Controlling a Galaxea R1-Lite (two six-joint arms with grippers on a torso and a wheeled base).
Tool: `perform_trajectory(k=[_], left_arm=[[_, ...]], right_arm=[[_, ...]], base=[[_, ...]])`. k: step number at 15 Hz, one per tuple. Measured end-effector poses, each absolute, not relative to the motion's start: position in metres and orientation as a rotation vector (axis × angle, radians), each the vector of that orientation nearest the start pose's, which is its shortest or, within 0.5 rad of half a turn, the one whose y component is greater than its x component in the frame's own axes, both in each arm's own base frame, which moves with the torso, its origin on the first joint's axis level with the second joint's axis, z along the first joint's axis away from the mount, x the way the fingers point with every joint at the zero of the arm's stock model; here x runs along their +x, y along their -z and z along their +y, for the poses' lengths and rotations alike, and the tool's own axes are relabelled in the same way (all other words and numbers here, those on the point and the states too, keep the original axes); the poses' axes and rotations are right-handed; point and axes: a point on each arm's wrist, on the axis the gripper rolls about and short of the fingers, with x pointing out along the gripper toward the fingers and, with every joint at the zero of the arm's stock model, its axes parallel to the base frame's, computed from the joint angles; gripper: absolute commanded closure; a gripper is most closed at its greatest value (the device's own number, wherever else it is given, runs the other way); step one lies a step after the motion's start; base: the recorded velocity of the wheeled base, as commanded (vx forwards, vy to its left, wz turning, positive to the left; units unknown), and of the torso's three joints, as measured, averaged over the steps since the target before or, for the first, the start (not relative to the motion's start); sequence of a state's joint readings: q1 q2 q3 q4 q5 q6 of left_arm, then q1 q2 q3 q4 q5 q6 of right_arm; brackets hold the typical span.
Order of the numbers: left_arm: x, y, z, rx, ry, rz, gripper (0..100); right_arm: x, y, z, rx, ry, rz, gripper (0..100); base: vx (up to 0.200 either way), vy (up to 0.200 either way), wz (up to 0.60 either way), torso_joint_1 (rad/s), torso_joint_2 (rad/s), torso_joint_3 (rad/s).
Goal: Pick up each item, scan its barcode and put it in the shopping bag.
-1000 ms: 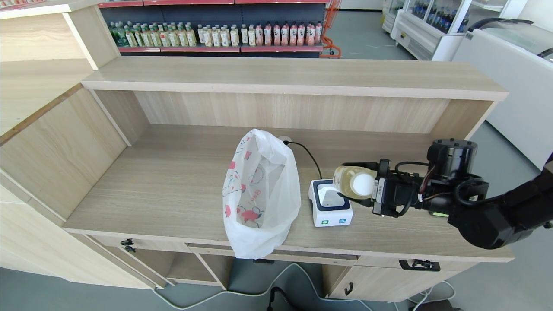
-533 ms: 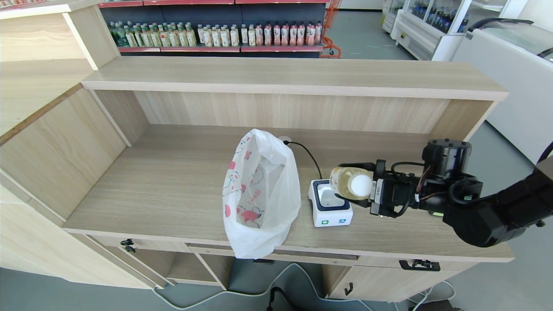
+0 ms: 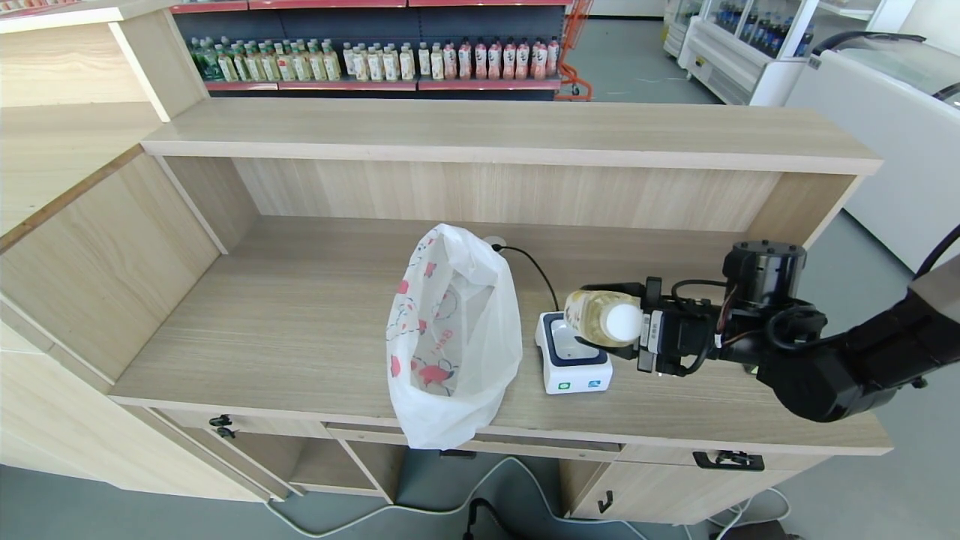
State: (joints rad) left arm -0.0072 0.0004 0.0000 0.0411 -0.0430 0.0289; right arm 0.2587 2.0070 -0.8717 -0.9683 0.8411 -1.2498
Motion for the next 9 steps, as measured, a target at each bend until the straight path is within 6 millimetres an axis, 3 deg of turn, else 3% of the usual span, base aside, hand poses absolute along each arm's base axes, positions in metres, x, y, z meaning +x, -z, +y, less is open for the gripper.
perform_trajectory(k=[9], left_arm=[[-0.0229,-0.0712,-0.0008,0.028,0.051,0.041,0]], right_arm=[[0.3568,-0.1269,0.1134,-1.054,-1.067,-0.568,100]], base=[[0.000,0.000,0.00,0.000,0.00,0.000]])
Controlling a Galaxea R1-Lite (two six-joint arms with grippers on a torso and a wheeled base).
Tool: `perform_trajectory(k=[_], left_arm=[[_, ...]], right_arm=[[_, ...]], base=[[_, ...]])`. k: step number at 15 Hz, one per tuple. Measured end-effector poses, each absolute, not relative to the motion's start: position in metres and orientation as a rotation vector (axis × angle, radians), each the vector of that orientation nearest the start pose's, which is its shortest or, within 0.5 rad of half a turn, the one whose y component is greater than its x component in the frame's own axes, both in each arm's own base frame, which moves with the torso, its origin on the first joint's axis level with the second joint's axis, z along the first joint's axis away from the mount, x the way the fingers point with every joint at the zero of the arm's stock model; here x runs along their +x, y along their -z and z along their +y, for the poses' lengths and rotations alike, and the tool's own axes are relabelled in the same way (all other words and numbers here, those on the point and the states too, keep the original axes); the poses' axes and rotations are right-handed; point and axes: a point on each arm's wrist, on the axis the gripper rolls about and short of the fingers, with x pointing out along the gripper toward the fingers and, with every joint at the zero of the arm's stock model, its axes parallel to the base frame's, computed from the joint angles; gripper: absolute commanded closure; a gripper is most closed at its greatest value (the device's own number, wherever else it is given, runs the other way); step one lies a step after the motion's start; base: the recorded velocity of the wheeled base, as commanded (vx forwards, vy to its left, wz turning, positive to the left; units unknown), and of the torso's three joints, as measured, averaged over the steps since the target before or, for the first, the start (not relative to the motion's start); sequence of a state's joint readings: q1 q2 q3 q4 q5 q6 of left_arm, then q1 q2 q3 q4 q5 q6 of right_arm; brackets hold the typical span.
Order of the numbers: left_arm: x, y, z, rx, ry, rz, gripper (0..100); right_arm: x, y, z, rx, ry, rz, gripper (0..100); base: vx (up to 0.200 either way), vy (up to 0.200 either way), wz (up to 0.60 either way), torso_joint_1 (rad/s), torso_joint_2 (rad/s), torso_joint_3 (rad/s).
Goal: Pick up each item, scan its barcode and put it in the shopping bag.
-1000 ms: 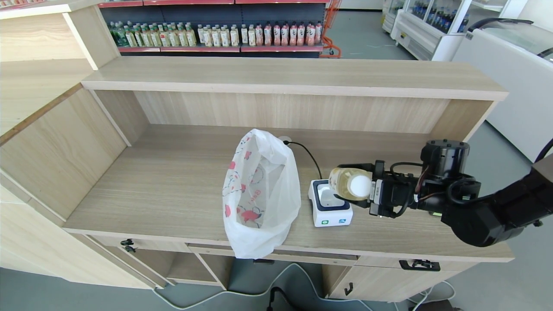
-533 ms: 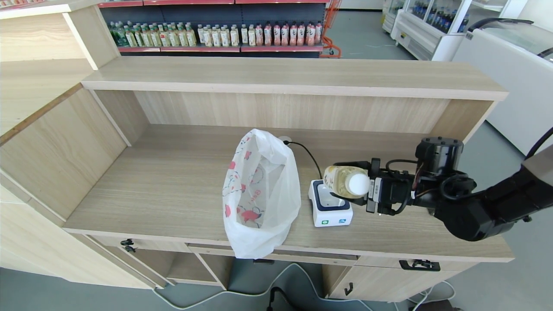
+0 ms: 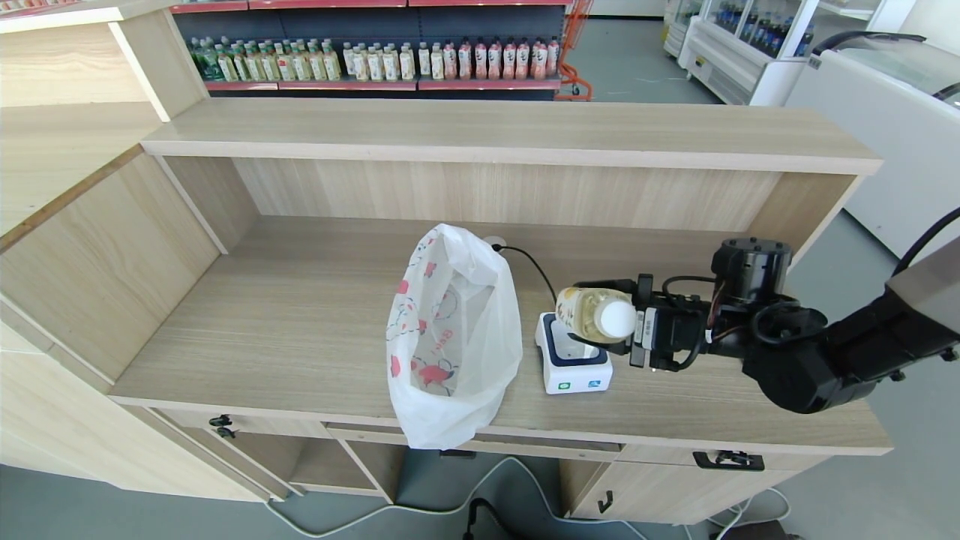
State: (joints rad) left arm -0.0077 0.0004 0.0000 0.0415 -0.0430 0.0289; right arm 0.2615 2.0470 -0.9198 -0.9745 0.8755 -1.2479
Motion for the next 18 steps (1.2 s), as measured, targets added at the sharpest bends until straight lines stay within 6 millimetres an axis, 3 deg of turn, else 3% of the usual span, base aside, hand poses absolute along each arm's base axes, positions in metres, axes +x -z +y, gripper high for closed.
perform_trajectory(k=[7,11,14,18], left_arm=[[-0.023,-0.071,-0.001,0.029,0.051,0.040,0],[-0.023,-0.071,-0.001,0.028,0.051,0.041,0],[-0.023,-0.071,-0.001,0.030,0.051,0.041,0],[-0.023,-0.071,-0.001,0.030,0.053,0.041,0]], right_arm=[[0.355,-0.126,0.113,-1.050,-1.064,-0.558,100],[0.346,-0.138,0.108,-0.946,-1.017,-0.496,100],[0.326,-0.164,0.110,-0.758,-0.862,-0.434,100],[0.284,-0.192,0.127,-0.522,-0.684,-0.364,100]], base=[[0.000,0.000,0.00,0.000,0.00,0.000],[0.000,0.000,0.00,0.000,0.00,0.000],[0.000,0.133,0.00,0.000,0.00,0.000],[0.000,0.200,0.00,0.010,0.00,0.000]])
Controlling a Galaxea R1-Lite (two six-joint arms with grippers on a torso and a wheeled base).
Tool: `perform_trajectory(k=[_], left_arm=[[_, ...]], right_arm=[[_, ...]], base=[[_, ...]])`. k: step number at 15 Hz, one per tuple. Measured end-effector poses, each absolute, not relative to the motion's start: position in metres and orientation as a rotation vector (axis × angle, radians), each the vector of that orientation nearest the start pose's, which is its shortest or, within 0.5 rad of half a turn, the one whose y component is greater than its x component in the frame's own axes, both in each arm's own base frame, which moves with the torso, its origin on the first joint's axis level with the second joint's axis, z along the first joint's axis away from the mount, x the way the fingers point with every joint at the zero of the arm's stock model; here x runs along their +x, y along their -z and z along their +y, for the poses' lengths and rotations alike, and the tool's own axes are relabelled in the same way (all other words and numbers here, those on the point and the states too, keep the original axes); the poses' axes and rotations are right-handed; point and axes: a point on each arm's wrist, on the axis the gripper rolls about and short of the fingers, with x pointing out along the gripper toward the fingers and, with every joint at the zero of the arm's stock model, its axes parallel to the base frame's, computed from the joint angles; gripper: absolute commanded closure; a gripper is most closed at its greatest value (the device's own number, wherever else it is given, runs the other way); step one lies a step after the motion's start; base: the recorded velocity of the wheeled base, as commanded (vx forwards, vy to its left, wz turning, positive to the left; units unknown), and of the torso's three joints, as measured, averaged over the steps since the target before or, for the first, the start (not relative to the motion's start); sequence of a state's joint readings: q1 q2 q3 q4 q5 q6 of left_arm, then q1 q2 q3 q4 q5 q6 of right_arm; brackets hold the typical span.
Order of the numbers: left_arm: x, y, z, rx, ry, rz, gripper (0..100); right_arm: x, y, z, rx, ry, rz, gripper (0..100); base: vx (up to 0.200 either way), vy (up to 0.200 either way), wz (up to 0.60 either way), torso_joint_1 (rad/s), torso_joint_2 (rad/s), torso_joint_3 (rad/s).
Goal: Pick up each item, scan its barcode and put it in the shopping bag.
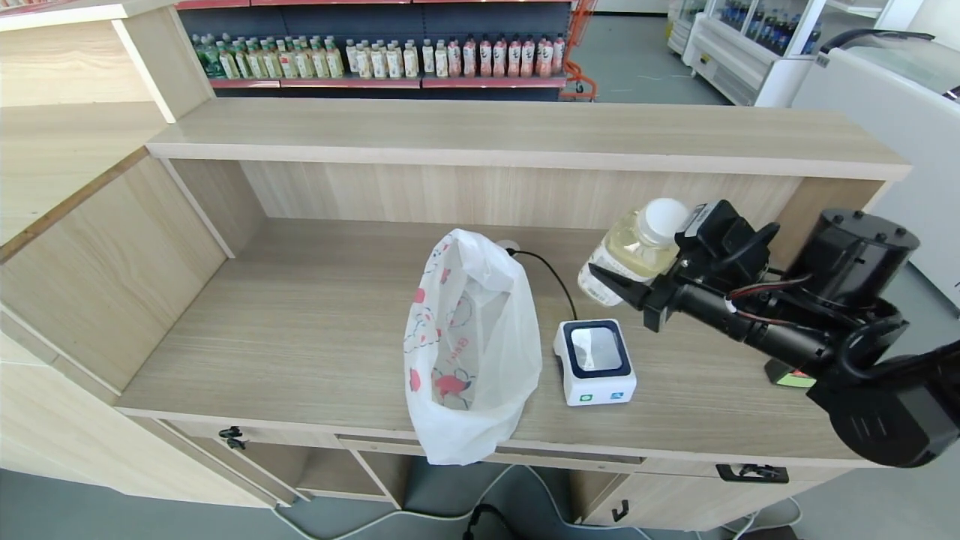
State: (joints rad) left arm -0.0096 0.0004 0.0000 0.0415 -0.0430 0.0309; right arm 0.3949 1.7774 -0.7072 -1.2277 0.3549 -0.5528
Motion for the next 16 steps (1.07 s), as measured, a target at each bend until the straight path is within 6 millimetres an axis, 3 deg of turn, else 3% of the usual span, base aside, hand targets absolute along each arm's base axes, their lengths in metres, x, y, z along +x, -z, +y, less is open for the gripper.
perform_trajectory(k=[3,7,11,16], left_arm=[[-0.023,-0.071,-0.001,0.030,0.051,0.041,0],[-0.023,-0.071,-0.001,0.028,0.051,0.041,0],[-0.023,-0.071,-0.001,0.027,0.052,0.041,0],[-0.023,-0.071,-0.001,0.026,0.051,0.041,0]], right_arm=[[0.257,-0.201,0.132,-0.371,-0.574,-0.303,100],[0.237,-0.182,0.127,-0.192,-0.487,-0.152,100],[0.242,-0.155,0.125,-0.054,-0.444,-0.014,100],[0.264,-0.136,0.137,-0.015,-0.499,-0.131,100]], base=[[0.000,0.133,0.00,-0.008,0.00,0.006],[0.000,0.000,0.00,0.000,0.00,0.000],[0.000,0.000,0.00,0.000,0.00,0.000],[0.000,0.000,0.00,0.000,0.00,0.000]])
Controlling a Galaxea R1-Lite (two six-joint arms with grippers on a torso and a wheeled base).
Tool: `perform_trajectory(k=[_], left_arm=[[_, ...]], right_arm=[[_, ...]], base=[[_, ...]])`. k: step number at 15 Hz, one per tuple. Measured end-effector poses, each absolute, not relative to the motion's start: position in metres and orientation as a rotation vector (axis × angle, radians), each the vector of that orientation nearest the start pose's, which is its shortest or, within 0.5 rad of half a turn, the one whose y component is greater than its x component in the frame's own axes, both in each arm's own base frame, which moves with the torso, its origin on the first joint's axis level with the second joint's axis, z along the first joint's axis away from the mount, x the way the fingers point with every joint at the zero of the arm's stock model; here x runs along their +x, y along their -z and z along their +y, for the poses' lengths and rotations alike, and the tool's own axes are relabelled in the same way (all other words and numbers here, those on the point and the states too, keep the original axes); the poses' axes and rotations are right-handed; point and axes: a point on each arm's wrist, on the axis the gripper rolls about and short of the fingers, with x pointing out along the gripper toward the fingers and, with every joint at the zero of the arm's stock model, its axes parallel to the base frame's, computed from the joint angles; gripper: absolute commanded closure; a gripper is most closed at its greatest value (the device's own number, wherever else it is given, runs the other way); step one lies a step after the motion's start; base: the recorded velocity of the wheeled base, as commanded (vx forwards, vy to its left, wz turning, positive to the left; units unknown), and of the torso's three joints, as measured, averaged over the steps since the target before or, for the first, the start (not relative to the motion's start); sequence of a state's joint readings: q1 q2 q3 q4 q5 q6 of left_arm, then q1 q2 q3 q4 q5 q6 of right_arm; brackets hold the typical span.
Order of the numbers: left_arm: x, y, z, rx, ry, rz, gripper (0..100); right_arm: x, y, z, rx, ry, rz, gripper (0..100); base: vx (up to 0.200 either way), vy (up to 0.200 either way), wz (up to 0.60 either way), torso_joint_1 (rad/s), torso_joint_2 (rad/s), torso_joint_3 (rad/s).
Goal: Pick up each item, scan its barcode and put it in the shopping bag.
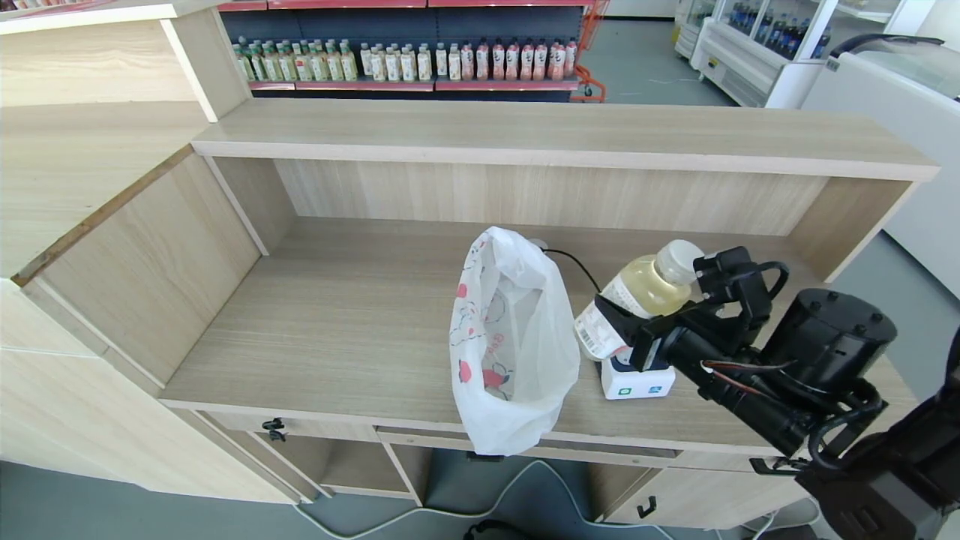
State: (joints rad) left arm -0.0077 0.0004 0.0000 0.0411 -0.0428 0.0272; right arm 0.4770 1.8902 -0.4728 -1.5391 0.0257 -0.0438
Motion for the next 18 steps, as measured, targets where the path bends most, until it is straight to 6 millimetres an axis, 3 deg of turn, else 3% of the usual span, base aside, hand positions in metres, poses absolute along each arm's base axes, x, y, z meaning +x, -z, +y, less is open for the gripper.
perform_trajectory(k=[4,18], left_arm=[[-0.023,-0.071,-0.001,0.027,0.052,0.041,0],[-0.023,-0.071,-0.001,0.027,0.051,0.041,0]], right_arm=[[0.276,-0.111,0.157,-0.029,-0.571,-0.086,100],[0.342,-0.058,0.200,-0.021,-0.665,-0.088,100]], base=[[0.000,0.000,0.00,0.000,0.00,0.000],[0.000,0.000,0.00,0.000,0.00,0.000]])
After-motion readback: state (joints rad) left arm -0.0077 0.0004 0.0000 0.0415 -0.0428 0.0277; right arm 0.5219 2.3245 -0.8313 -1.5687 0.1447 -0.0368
